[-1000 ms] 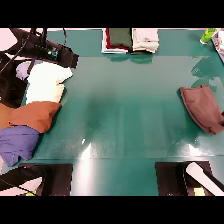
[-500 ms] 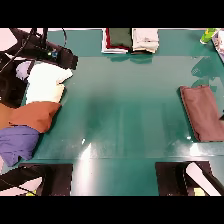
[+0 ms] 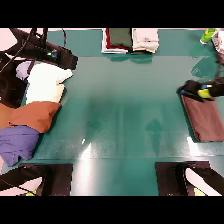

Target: Fold the shirts.

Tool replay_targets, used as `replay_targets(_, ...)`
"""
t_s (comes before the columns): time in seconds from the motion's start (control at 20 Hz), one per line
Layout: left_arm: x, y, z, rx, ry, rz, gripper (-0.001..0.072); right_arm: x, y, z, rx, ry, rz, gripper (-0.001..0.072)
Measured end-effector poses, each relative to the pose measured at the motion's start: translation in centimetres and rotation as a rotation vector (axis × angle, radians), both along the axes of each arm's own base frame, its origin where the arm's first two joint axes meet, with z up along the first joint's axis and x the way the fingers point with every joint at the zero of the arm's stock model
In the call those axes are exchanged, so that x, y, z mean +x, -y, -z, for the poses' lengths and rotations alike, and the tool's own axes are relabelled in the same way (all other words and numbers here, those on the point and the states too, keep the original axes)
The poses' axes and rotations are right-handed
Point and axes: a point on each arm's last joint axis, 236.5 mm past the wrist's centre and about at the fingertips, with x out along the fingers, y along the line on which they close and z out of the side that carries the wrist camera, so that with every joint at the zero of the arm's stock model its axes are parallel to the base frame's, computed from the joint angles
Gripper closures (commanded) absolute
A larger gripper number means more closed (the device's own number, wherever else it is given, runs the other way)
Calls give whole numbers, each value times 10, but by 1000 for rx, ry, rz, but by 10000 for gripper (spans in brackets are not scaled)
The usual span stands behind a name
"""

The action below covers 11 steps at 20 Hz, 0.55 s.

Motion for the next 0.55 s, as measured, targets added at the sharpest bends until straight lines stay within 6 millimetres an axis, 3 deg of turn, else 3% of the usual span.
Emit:
replay_targets(0.05, -1, 0, 0, 1, -3, 0, 678, 3, -16, 2, 5, 2, -45, 287)
replay_targets(0.1, -1, 0, 1, 2, -3, 0, 679, 5, -31, 5, 6, 3, -85, 352)
replay_targets(0.15, -1, 0, 1, 3, -5, 1, 678, 5, -44, 8, 10, 1, -119, 554)
replay_targets(0.2, -1, 0, 1, 2, -6, 1, 678, 5, -54, 11, 13, -2, -145, 697)
replay_targets(0.55, -2, 0, 1, 3, -9, 2, 679, 4, -77, 16, 12, 1, -219, 696)
